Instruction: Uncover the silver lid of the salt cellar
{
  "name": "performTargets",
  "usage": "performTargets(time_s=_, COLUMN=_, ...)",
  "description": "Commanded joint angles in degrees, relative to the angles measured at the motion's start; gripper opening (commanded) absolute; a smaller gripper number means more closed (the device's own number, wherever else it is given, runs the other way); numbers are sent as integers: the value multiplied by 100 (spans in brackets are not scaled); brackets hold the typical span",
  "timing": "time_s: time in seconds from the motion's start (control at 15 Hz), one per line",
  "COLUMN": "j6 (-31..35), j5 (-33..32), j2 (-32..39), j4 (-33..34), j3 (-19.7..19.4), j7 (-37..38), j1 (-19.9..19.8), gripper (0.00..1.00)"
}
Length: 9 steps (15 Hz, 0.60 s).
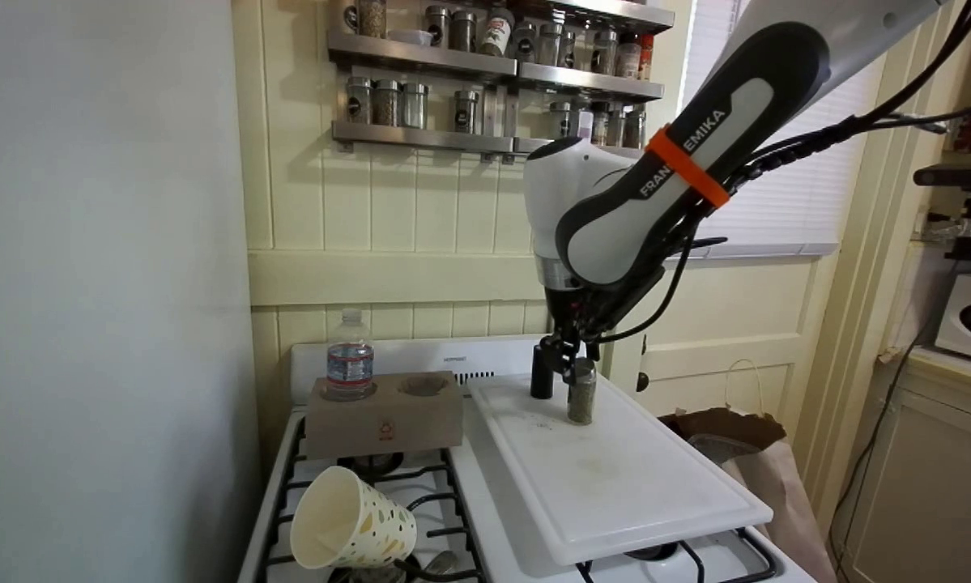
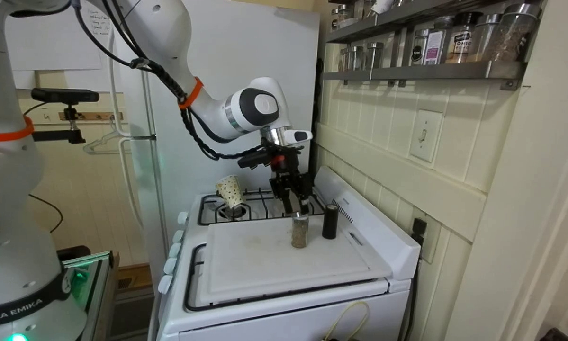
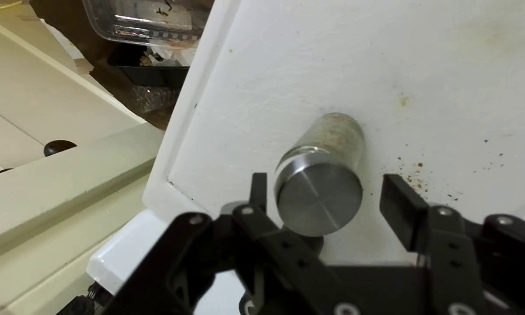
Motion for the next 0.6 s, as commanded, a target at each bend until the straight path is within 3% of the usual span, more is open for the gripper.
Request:
performTargets(time_s=0.0, j6=-203, j5=-261, j2=108, j4=104, j3=-13, j7=256, j1=69, gripper=68)
performTargets(time_s=0.2, j6=-196, j5=-324, j2=130, j4=103, j3=-16, j7=277, j1=70, gripper=62)
performTargets(time_s=0.47, j6=-186, j5=-377, j2=107, j4=97, j3=-20, j7=284, j1=65, gripper=26)
performTargets(time_s=0.53, j6=-190, j5=-385, j2=94, j4=94, j3=-21, j7=291, j1=65, gripper=24)
